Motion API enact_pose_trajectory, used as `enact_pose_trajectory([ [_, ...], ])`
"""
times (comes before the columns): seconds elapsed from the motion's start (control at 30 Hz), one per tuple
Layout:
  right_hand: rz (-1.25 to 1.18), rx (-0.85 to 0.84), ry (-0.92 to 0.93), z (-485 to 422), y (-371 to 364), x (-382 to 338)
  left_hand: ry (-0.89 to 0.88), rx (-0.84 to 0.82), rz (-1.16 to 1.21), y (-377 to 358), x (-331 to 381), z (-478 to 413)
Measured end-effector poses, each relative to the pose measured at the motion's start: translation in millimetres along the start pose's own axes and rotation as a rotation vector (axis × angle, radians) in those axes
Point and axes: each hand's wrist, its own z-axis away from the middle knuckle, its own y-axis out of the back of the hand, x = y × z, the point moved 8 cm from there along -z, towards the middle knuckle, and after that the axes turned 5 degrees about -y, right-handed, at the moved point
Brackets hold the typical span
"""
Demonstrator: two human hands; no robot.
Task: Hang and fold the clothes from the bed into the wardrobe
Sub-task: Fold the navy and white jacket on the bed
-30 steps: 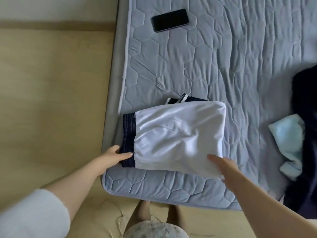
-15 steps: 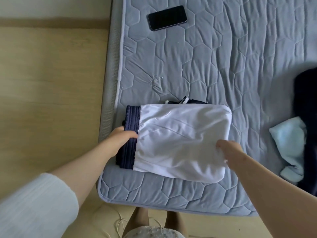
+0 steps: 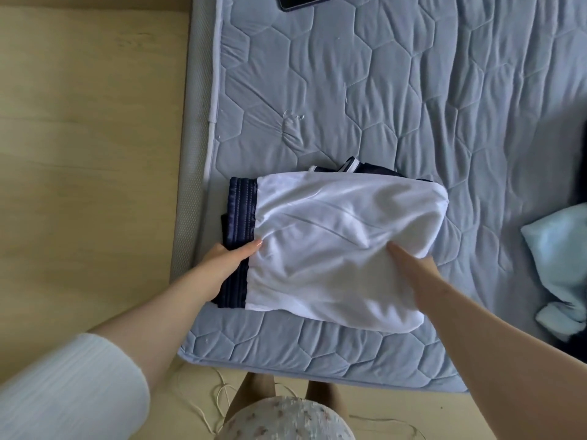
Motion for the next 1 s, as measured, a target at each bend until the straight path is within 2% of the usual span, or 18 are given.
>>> enact_pose_trajectory([
  [0.17,0.052,0.011,0.037,14.7,-5.9,-0.6,-0.04,0.008,0.08,3.6,-1.6,10.6],
  [0.37,0.041,0.024,0.193,73.0,-20.6,-19.3,-0.261,0.095,0.133,31.2,29.5,57.6],
  [0.57,0.061,-0.127,0.337,164.6,-57.6,-57.3,-0.354,0.253,0.289,97.7,34.9,142.7],
  [0.7,0.173,-0.209,0.445,235.3,-84.7,-88.2,-0.389,0.363,0.44,151.0,22.4,203.3],
  [1.0,0.427,-0.579,0.609,427.4,-201.1,-100.4,-0.353,0.599,0.891,290.3,-61.8,322.1],
])
